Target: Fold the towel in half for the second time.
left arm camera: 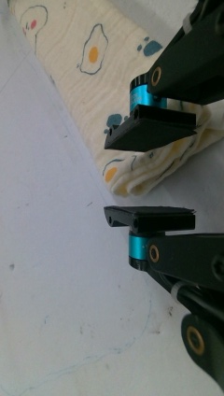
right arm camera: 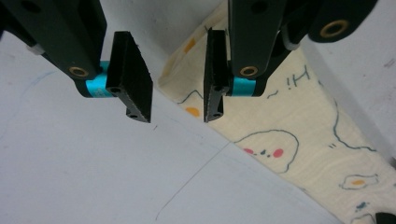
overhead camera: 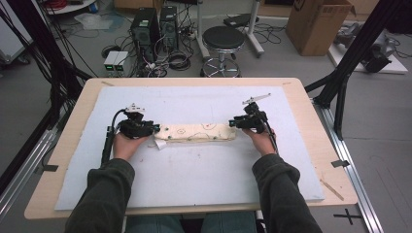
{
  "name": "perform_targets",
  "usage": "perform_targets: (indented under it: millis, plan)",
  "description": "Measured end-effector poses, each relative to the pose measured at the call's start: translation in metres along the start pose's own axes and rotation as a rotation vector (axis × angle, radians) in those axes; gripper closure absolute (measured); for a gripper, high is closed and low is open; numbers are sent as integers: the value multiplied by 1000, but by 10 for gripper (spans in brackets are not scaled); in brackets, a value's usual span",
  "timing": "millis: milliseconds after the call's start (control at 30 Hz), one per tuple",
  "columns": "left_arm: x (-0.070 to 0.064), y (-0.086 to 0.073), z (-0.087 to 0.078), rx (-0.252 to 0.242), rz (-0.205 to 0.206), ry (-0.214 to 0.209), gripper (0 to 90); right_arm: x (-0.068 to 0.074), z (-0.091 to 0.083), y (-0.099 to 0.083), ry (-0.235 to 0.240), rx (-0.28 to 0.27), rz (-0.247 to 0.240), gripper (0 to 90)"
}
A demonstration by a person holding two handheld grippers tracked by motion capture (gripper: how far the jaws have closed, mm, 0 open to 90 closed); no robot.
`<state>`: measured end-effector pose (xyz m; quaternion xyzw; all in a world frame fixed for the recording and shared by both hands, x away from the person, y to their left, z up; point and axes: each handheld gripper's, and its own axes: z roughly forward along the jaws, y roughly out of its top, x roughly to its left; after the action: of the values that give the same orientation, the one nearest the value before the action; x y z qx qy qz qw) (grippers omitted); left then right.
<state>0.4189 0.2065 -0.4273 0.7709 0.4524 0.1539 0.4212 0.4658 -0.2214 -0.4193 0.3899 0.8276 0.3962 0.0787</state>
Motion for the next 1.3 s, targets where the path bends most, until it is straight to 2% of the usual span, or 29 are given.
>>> perform_targets:
  millis: [67,267,367,567,633,833,1133,1233,1300]
  plan:
    - [-1,1,-2,-11,-3,-8,586,1,-4,1,9,-16,4,599]
    - [-8,4,-9,-29,19,-26,556,6,-11,3,13,-39,-11,560]
    - [-9,5,-14,-47,23,-58,561,8,-15,4,31,-59,-8,553]
    - [-12,7,-22,-68,33,-61,560,13,-19,5,40,-76,-5,535]
    - [-12,8,-25,-76,33,-63,558,15,-21,5,40,-84,-17,522]
    - [-12,8,-29,-79,33,-68,538,17,-26,6,40,-97,-11,477]
    - [-17,9,-37,-114,46,-78,452,22,-38,7,23,-134,-23,357]
    - [-18,10,-39,-123,45,-84,431,22,-41,6,17,-142,-12,318]
    - [-18,10,-41,-125,48,-84,423,21,-43,6,31,-147,-3,304]
